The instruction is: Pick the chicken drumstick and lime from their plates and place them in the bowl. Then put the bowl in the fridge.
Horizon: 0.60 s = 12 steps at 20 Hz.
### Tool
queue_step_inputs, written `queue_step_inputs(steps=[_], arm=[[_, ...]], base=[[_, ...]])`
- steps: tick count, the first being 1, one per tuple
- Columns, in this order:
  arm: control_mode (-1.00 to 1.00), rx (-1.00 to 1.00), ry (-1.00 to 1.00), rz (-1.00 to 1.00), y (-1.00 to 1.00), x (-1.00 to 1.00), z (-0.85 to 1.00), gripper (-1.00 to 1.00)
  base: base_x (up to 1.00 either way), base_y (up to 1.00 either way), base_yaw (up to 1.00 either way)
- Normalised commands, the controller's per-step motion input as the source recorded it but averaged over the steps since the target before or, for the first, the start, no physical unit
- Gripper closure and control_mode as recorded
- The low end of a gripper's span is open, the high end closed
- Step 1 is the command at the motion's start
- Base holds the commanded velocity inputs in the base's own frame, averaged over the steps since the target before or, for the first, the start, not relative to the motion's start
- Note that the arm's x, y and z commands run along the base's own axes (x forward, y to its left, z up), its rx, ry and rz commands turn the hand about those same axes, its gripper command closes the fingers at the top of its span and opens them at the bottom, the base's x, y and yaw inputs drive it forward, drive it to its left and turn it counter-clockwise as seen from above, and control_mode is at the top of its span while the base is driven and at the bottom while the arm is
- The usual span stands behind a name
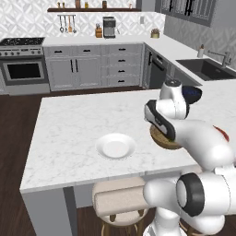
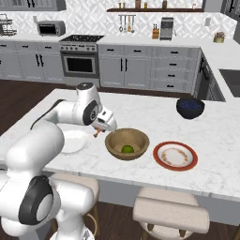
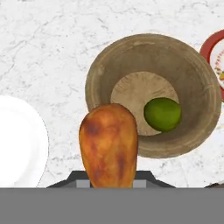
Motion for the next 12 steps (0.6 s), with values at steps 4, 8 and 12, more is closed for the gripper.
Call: queue_step_inputs(steps=[4, 8, 12], arm=[[-1.00, 0.06, 0.07, -0.21, -1.00, 0.11, -0.10, 1.00], [-1.00, 0.09, 0.04, -0.09, -0.65, 0.46, -0.13, 1.00], [-1.00, 0.12, 0.05, 0.00, 0.00, 0.23, -0.51, 1.00]], base=[[0.00, 0.00, 0.00], [0.00, 0.00, 0.00], [0.00, 0.00, 0.00]])
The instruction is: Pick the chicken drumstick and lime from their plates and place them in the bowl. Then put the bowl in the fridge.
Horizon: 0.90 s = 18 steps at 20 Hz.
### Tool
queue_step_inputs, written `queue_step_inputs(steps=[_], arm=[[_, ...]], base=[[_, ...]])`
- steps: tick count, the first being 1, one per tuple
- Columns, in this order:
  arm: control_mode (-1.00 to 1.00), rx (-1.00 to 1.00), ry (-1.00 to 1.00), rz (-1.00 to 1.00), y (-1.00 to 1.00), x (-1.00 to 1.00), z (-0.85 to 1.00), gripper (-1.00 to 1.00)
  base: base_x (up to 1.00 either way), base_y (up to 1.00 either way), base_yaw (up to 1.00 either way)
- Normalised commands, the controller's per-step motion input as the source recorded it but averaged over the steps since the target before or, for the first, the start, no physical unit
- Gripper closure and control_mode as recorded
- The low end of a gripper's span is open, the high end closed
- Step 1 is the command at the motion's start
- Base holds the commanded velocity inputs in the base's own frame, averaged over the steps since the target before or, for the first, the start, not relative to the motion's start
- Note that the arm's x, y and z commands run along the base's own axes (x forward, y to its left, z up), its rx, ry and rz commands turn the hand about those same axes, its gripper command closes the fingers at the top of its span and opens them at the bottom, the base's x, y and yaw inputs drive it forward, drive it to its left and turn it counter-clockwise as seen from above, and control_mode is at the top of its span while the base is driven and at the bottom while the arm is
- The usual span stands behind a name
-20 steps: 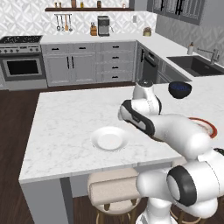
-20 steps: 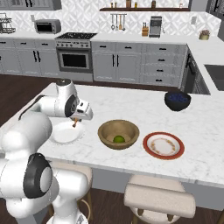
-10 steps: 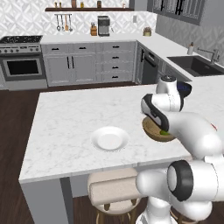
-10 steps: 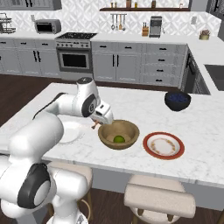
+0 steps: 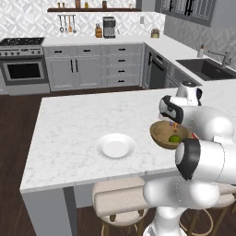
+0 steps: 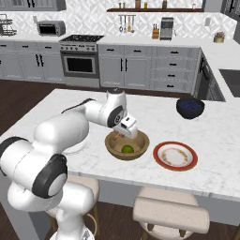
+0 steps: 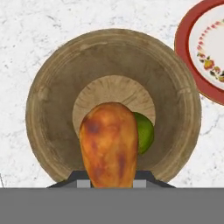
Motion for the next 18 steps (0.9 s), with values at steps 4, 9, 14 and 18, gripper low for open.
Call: queue_step_inputs(steps=[4, 9, 14, 18], arm=[[-1.00, 0.04, 0.06, 0.00, 0.07, 0.00, -0.55, 1.00], [-1.00, 0.00, 0.02, 0.00, 0.00, 0.07, -0.16, -1.00], [-1.00, 0.00, 0.00, 0.00, 0.00, 0.07, -0.05, -1.00], [-1.00, 0.00, 0.00, 0.00, 0.00, 0.13, -0.01, -1.00]], base=[[0.00, 0.00, 0.00], [0.00, 0.00, 0.00], [0.00, 0.00, 0.00], [0.00, 0.00, 0.00]])
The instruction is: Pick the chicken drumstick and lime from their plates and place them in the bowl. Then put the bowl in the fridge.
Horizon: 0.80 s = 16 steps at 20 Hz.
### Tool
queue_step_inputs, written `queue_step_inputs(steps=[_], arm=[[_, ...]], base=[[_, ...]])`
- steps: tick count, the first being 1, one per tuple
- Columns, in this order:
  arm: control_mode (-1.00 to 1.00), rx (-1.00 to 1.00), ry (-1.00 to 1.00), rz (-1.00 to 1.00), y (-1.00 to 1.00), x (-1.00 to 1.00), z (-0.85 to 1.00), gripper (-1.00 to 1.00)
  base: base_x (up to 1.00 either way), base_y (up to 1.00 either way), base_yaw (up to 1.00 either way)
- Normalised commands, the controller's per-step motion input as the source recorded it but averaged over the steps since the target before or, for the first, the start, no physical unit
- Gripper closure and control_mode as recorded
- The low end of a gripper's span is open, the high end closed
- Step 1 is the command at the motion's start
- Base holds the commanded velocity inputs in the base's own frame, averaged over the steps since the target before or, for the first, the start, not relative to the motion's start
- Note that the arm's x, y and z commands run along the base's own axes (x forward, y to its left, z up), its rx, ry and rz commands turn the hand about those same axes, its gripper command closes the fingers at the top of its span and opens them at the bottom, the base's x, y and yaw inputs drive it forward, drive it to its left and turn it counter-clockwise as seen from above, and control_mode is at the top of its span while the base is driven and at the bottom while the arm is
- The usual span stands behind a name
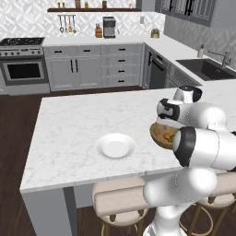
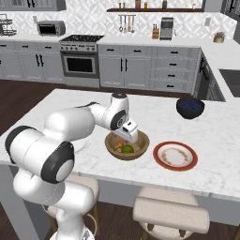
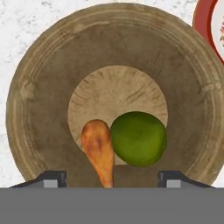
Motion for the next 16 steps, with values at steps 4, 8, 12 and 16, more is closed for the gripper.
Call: queue_step_inputs(steps=[4, 8, 12, 16], arm=[[-1.00, -0.02, 0.01, 0.04, 0.02, 0.04, 0.19, -1.00], [-1.00, -0.16, 0.02, 0.13, 0.58, 0.05, 0.34, -1.00], [-1.00, -0.09, 0.10, 0.11, 0.82, 0.00, 0.01, -1.00], [-1.00, -0.08, 0.03, 0.09, 0.12, 0.36, -0.03, -1.00]], base=[[0.00, 0.00, 0.00], [0.00, 0.00, 0.00], [0.00, 0.00, 0.00], [0.00, 0.00, 0.00]])
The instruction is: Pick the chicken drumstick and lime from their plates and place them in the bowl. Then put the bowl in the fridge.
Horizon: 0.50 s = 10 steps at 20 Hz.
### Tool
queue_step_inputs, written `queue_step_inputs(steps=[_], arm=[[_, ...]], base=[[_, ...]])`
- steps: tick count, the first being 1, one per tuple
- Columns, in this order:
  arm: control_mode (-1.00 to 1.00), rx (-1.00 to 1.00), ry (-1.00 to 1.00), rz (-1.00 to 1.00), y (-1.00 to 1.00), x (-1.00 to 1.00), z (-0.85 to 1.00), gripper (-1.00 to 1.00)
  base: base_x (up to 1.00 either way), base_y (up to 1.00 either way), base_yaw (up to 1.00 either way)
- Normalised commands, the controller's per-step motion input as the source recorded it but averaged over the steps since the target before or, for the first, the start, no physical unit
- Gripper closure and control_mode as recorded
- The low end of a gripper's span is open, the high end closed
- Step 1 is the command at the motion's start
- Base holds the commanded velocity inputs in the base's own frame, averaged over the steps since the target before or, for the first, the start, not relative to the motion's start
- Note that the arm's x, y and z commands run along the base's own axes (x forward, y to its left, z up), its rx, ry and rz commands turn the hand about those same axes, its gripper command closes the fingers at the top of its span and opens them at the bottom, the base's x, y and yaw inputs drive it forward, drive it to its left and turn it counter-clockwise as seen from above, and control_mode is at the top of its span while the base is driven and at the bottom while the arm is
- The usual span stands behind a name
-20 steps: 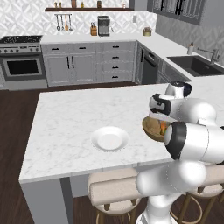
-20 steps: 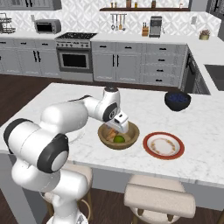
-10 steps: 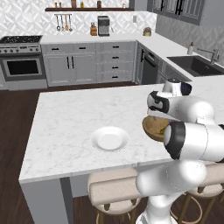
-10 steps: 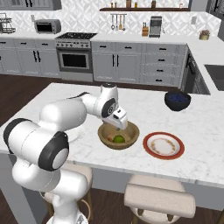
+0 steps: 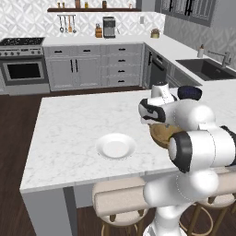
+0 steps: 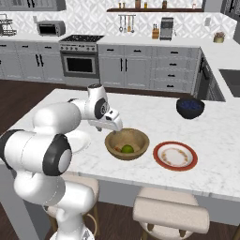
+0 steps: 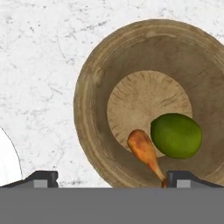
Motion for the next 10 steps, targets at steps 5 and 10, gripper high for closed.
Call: queue_step_inputs(steps=[5, 10], arm=[[-1.00, -0.01, 0.08, -0.01, 0.01, 0.27, -0.07, -1.00], [-1.00, 0.00, 0.15, -0.05, 0.01, 0.19, -0.21, -1.00]], base=[[0.00, 0.00, 0.00], [0.00, 0.00, 0.00]])
